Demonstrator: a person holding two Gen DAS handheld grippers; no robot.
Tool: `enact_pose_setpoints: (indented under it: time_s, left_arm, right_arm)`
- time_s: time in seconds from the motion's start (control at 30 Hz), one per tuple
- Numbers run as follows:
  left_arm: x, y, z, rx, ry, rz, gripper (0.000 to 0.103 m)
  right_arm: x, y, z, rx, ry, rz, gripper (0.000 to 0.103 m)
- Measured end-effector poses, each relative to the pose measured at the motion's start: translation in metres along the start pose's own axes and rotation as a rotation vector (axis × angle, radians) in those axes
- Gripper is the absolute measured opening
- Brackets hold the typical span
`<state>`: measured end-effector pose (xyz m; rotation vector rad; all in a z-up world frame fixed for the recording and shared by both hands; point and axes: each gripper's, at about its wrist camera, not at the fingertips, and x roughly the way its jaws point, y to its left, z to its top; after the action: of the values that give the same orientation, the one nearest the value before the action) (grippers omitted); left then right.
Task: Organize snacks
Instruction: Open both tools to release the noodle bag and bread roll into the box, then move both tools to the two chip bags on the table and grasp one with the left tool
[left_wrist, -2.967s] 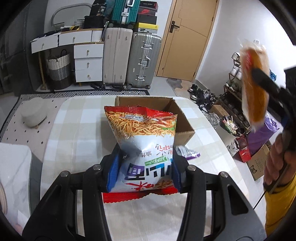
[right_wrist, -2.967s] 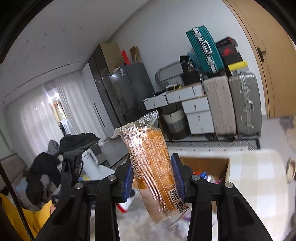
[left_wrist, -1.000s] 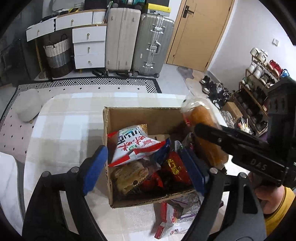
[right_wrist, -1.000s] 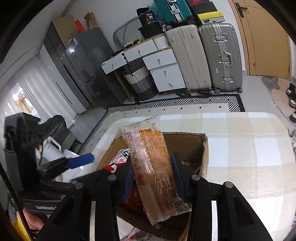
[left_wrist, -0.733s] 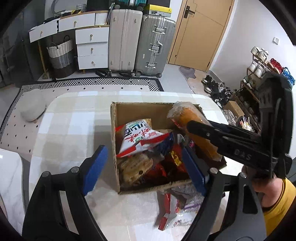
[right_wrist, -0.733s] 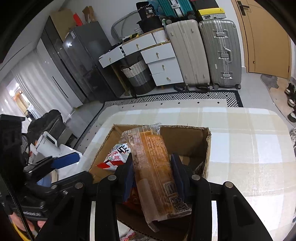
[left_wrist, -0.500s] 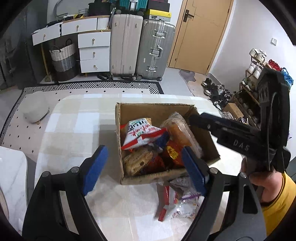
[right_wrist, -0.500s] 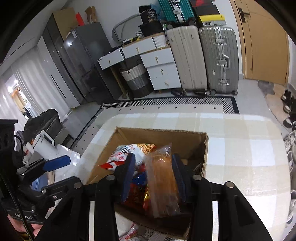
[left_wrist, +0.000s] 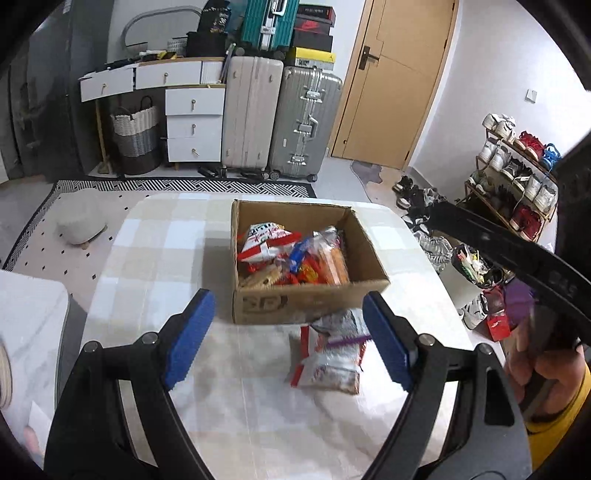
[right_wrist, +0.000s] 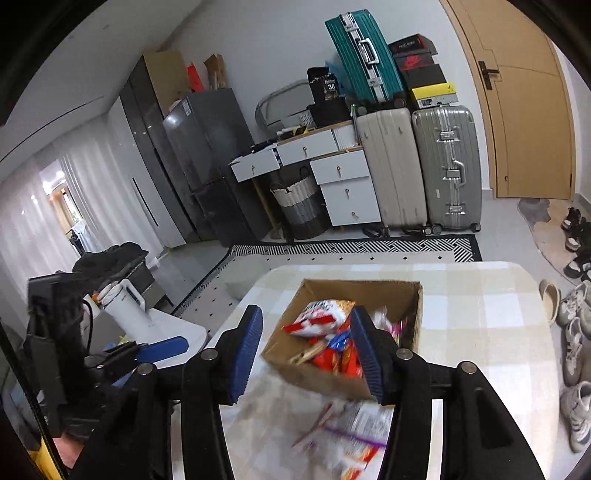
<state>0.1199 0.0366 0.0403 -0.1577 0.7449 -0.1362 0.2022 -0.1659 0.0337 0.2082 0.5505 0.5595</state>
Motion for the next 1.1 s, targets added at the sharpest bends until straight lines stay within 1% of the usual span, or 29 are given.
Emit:
enact_pose_setpoints:
  time_s: [0.07, 0.1, 0.13, 0.2, 0.3, 0.4, 0.5, 0.57, 0.67, 0.77, 0.83, 0.87, 1.03, 1.1]
  left_arm:
    - [-0.017, -0.005, -0.013, 0.001, -0.016, 0.001, 0.081]
    - [-0.027, -0.008, -0.02, 0.004, -0.027, 0.005, 0.081]
    - [-0.037, -0.012, -0.027, 0.005, -0.038, 0.007, 0.081]
    - [-0.054, -0.016, -0.042, -0.001, -0.061, 0.007, 0.084]
    - [-0.077, -0.024, -0.062, 0.006, -0.089, 0.006, 0.086]
    - [-0.098, -0.032, -0.083, 0.021, -0.114, 0.009, 0.088]
    - [-0.114, -0.037, -0.099, 0.012, -0.129, 0.002, 0.092]
    - [-0.122, -0.038, -0.109, -0.001, -0.143, -0.001, 0.102]
    - [-0.13, -0.043, -0.122, 0.013, -0.152, -0.003, 0.102]
    - [-0.129, -0.045, -0.132, 0.029, -0.152, -0.001, 0.102]
    - [-0.124, -0.042, -0.14, 0.028, -0.14, 0.003, 0.102]
    - [-0.118, -0.041, -0.145, 0.025, -0.128, 0.004, 0.102]
    - [-0.069, -0.032, -0.156, 0.023, -0.033, -0.001, 0.102]
    - [-0.046, -0.029, -0.162, 0.015, 0.016, -0.006, 0.102]
  right_arm:
    - [-0.021, 0.011, -0.008, 0.001, -0.026, 0.016, 0.052]
    - [-0.034, 0.016, -0.015, 0.0, -0.05, 0.016, 0.057]
    - [-0.048, 0.021, -0.023, -0.001, -0.074, 0.018, 0.065]
    - [-0.07, 0.03, -0.037, 0.005, -0.123, 0.03, 0.073]
    - [-0.098, 0.046, -0.059, -0.009, -0.161, 0.036, 0.074]
    - [-0.118, 0.056, -0.079, -0.013, -0.186, 0.034, 0.084]
    - [-0.143, 0.068, -0.106, 0.0, -0.235, 0.028, 0.092]
    - [-0.153, 0.071, -0.122, 0.003, -0.248, 0.03, 0.092]
    - [-0.165, 0.076, -0.148, 0.005, -0.259, 0.02, 0.096]
    - [-0.172, 0.076, -0.172, 0.005, -0.265, -0.007, 0.098]
    - [-0.173, 0.073, -0.184, 0.004, -0.253, -0.003, 0.099]
    - [-0.173, 0.071, -0.19, 0.006, -0.244, -0.016, 0.099]
    - [-0.158, 0.051, -0.204, 0.011, -0.21, -0.075, 0.099]
    - [-0.151, 0.045, -0.209, 0.017, -0.201, -0.082, 0.099]
